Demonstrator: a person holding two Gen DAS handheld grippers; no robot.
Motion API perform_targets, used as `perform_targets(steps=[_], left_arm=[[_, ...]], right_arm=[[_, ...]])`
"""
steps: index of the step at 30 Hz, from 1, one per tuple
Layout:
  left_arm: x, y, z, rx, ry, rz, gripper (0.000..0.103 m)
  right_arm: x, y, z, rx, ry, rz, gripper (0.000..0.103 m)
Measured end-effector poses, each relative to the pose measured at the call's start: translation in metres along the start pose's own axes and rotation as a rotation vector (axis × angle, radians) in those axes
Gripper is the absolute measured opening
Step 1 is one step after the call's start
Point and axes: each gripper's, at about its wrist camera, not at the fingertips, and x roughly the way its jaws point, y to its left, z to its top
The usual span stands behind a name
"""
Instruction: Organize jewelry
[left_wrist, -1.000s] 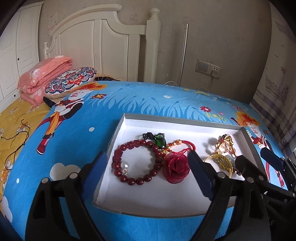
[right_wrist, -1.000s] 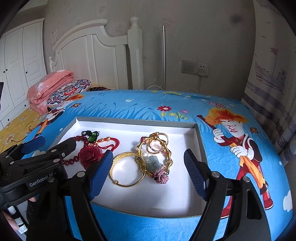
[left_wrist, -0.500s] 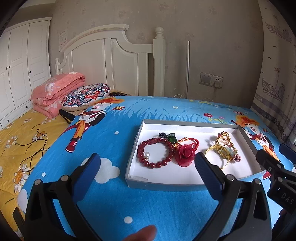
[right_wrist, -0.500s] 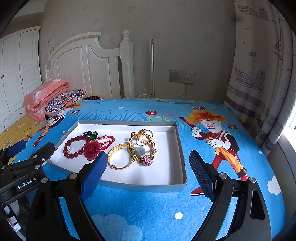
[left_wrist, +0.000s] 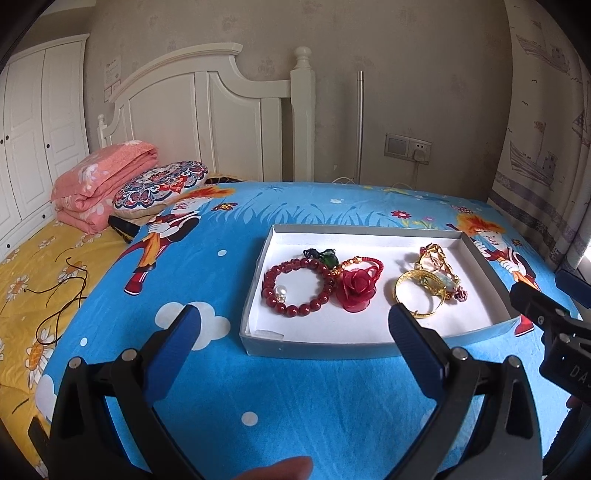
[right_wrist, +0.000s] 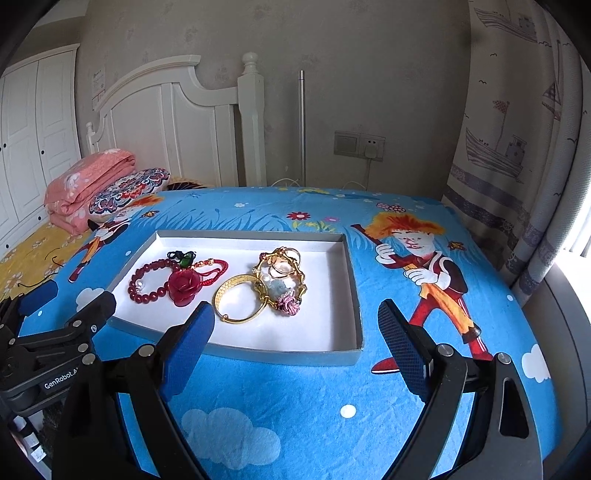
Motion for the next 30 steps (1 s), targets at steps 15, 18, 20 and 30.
perform_targets(steps=[15,18,20,30], left_arm=[[0.0074,-0.0058,0.0002,0.016,0.037,-0.011,0.098],[0.0085,-0.0072,-0.0002,0.017,0.042,-0.012,0.098],[0.0089,-0.0073,-0.0009,0.017,0.044,-0.012,0.098],[0.0093,-0.0059,-0.0030,0.016,0.046,-0.010,0.098]], right_arm=[[0.0018,-0.0035,0.0007,0.011,0.018,-0.006,0.084],[0.0025,-0.0037,0.0001,0.012,0.026,-0.007,0.084],[0.0034,-0.0035,-0.0018,0.012,0.031,-0.006,0.084],[0.0055,-0.0040,-0.0053,0.018,0.040,-0.007,0.084]])
